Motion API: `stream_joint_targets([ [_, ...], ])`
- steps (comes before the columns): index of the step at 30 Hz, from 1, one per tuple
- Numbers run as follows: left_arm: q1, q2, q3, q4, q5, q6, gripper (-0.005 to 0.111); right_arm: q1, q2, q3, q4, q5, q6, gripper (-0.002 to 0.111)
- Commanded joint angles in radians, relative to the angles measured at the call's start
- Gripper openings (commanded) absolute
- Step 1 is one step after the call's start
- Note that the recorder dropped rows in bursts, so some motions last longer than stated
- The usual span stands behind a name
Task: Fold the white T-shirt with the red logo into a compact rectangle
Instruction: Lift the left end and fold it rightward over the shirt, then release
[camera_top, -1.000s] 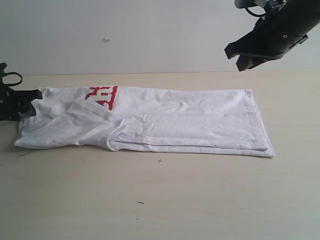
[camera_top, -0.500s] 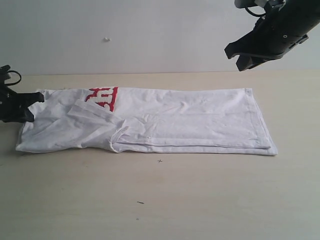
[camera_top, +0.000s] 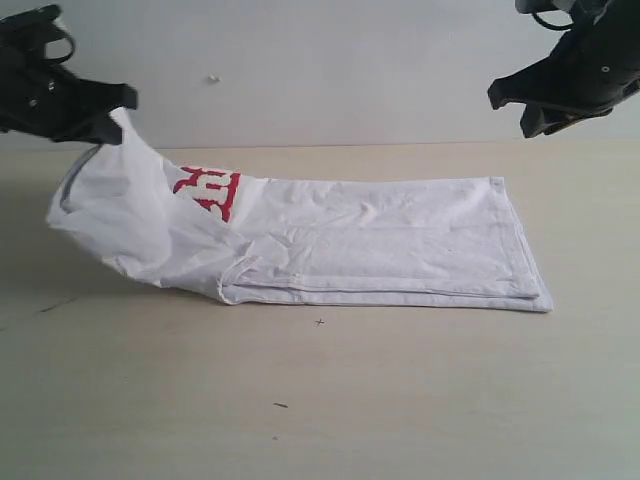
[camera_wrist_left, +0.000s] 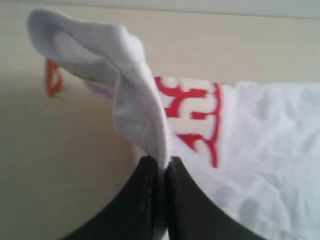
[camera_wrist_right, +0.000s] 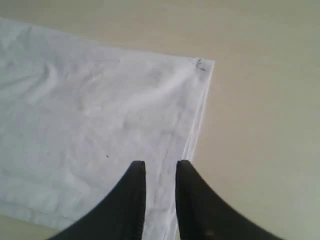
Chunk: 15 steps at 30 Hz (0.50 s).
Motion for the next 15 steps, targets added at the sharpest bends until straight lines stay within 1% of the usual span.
stream_joint_targets([
  [1,-0.190,-0.011,-0.080,-0.007,0.018,0.007,0.000,-0.052,-0.009,0.005,0.072,-0.007,-0.002,0.023],
  [3,-0.269,0.010,-0.131,-0.010,-0.004,0.003,0.000,-0.058,-0.007,0.005,0.100,0.000,-0.025,0.023],
  [4,-0.318,0.029,-0.158,-0.010,-0.018,0.002,0.000,-0.059,0.001,0.005,0.125,0.005,-0.043,0.023],
  [7,-0.415,0.095,-0.240,-0.023,-0.036,-0.002,0.000,-0.059,0.026,0.005,0.216,0.035,-0.112,0.023],
  [8,-0.437,0.124,-0.261,-0.025,-0.036,-0.002,0.002,-0.059,0.036,0.005,0.238,0.044,-0.131,0.023],
  [9,-0.462,0.151,-0.284,-0.025,-0.036,-0.002,0.006,-0.059,0.043,0.005,0.250,0.051,-0.141,0.023],
  [11,-0.494,0.195,-0.320,-0.025,-0.052,-0.002,0.019,-0.059,0.054,0.005,0.250,0.056,-0.141,0.023],
  [13,-0.504,0.227,-0.349,-0.011,-0.075,-0.041,0.039,-0.059,0.056,0.005,0.250,0.063,-0.144,0.023],
  [15,-0.504,0.236,-0.364,0.011,-0.100,-0.105,0.054,-0.059,0.056,0.005,0.250,0.062,-0.149,0.024],
])
